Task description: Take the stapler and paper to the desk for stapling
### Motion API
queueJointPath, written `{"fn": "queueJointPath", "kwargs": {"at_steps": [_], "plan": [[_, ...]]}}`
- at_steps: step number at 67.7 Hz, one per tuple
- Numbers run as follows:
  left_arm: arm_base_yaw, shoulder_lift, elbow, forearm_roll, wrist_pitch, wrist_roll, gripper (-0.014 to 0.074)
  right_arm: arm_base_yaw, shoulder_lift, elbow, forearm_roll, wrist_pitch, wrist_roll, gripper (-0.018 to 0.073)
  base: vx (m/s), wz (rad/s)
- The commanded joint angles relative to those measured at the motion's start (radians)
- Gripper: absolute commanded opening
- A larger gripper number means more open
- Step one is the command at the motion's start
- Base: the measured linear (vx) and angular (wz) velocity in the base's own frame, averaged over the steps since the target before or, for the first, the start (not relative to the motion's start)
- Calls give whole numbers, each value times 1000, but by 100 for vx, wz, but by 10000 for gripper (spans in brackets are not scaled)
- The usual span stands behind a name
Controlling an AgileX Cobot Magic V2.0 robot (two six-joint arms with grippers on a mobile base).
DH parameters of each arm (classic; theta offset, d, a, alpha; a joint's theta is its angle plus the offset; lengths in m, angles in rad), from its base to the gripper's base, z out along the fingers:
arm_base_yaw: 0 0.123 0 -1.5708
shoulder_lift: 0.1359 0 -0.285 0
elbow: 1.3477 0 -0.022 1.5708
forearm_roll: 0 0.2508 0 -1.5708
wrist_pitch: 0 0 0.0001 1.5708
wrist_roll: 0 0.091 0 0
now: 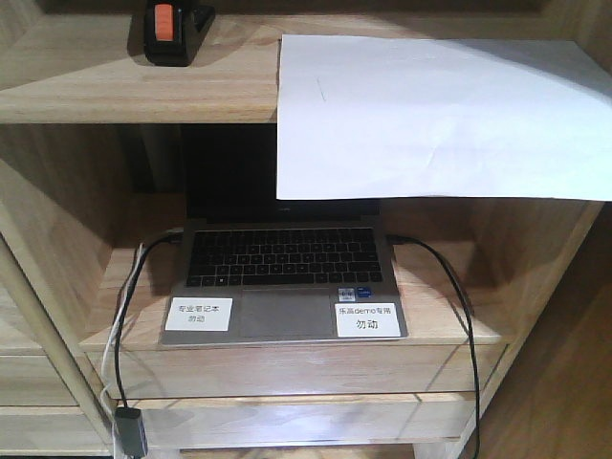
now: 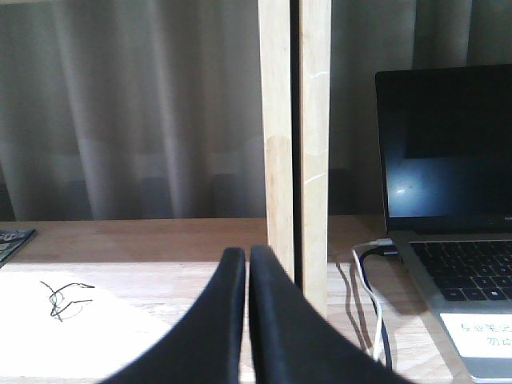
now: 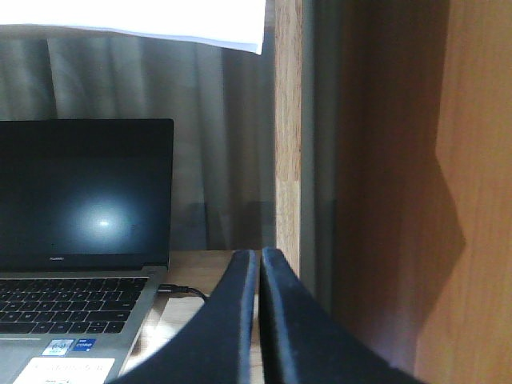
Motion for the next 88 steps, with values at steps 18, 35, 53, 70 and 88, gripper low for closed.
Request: {"fn": "queueJointPath", "kwargs": {"at_steps": [18, 35, 53, 70, 88], "plan": [[-1, -14, 27, -6, -73, -10, -7, -5, -14, 2, -4, -72, 2, -9, 0, 0], [-1, -14, 27, -6, -73, -10, -7, -5, -14, 2, -4, -71, 2, -9, 0, 0], [-1, -14, 27, -6, -73, -10, -7, -5, -14, 3, -4, -71, 2, -9, 0, 0], [-1, -14, 27, -6, -73, -10, -7, -5, -14, 3, -4, -71, 2, -9, 0, 0], [-1, -14, 27, -6, -175, -8, -7, -5, -14, 3, -4, -71, 2, -9, 0, 0]]}}
